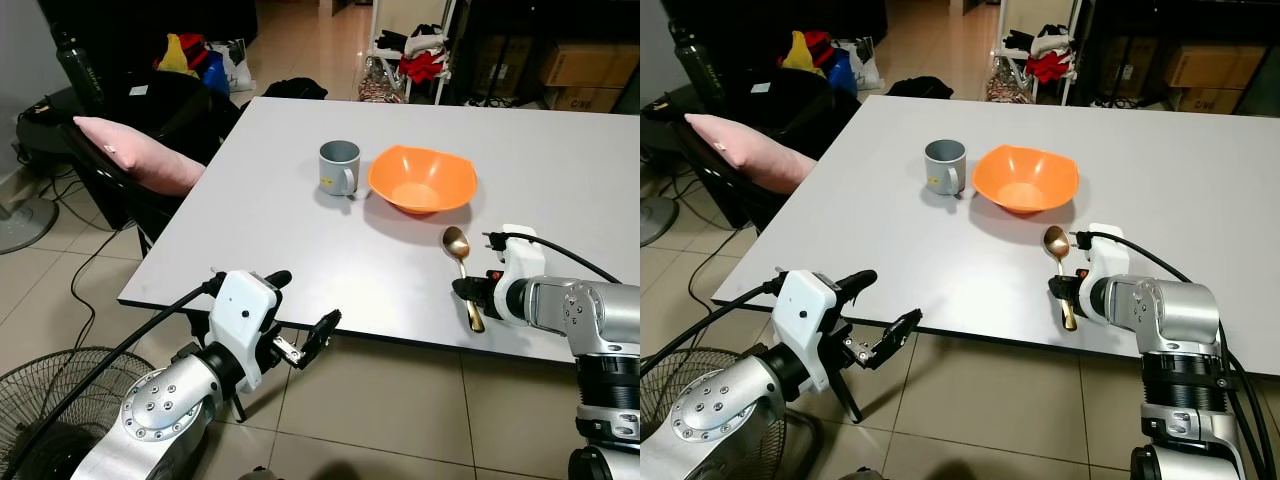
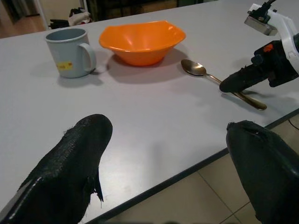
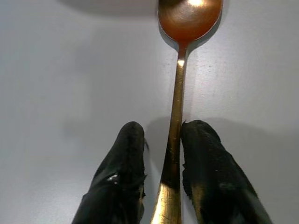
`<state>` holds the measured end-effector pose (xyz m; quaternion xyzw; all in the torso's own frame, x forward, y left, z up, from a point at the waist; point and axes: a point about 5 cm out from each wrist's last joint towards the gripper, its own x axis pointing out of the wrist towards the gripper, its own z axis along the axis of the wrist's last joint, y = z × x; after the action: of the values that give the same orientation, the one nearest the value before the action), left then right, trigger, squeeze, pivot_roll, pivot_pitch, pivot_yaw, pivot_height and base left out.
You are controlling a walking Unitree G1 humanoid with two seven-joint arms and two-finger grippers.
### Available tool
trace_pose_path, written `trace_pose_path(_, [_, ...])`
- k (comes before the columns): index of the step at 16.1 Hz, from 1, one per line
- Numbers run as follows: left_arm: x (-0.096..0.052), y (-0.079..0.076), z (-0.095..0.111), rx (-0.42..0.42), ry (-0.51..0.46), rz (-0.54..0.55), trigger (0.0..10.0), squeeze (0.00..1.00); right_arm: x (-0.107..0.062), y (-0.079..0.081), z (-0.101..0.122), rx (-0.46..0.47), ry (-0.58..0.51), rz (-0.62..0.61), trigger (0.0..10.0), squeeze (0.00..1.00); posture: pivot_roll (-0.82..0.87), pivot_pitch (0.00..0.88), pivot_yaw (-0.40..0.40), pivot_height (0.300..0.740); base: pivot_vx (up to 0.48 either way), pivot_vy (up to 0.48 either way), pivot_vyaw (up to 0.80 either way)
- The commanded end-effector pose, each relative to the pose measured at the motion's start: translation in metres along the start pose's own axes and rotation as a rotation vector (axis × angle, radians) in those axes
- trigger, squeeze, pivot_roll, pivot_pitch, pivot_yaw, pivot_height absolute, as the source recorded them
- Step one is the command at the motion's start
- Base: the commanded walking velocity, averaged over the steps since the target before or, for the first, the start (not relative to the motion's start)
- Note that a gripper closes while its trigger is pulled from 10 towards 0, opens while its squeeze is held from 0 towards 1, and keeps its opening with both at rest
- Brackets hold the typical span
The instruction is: Setting the table
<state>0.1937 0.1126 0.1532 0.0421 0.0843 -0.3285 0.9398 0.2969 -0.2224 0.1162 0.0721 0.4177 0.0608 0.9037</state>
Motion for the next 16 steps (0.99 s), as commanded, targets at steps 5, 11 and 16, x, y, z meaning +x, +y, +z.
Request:
trace_pose_path(5, [-0.012,0.007,0.010,-0.023,-0.075,0.122,10.0,0.00,-0.049,-0.007,0.015,-0.031,-0.111,-0.008,10.0,1.00,-0.04,0.000,0.053,0.740,0.000,0.000,0.00])
trace_pose_path(11, [-0.030,0.034,0.007,-0.005,-0.110,0.559,10.0,0.00,-0.076,0.064,-0.002,-0.263,-0.509,0.252,10.0,0.00,-0.05,0.000,0.089,0.740,0.000,-0.080,0.00])
trace_pose_path(16, [-0.037,0.028,-0.008,-0.043,-0.076,0.628,10.0,0.11,-0.071,0.085,-0.019,-0.281,-0.668,0.154,10.0,0.00,-0.03,0.000,0.071,0.740,0.000,-0.480,0.00])
